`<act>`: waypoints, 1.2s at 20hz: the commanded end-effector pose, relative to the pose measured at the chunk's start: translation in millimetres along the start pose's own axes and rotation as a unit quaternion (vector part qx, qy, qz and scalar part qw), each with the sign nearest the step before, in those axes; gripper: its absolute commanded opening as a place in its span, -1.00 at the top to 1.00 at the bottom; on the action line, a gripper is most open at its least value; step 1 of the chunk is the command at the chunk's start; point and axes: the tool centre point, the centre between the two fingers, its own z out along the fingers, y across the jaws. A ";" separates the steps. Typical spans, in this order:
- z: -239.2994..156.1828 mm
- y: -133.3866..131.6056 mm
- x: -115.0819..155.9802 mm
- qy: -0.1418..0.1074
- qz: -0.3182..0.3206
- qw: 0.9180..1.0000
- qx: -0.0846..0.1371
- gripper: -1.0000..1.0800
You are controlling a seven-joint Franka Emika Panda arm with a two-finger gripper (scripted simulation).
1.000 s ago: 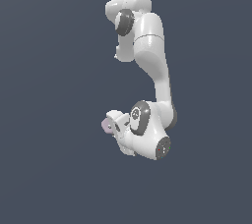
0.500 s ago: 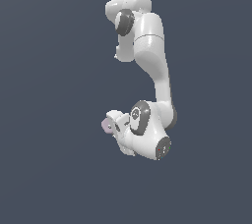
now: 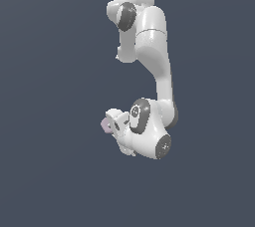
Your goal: Pick up the object and move it to a goal position.
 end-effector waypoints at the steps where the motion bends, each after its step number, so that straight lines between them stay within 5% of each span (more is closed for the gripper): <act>1: -2.0 8.8 2.9 0.000 0.000 1.000 0.001 1.00; 9: -12.2 60.5 19.1 -0.001 -0.001 1.000 0.001 1.00; 24: -44.3 216.5 70.2 -0.003 -0.001 1.000 0.001 1.00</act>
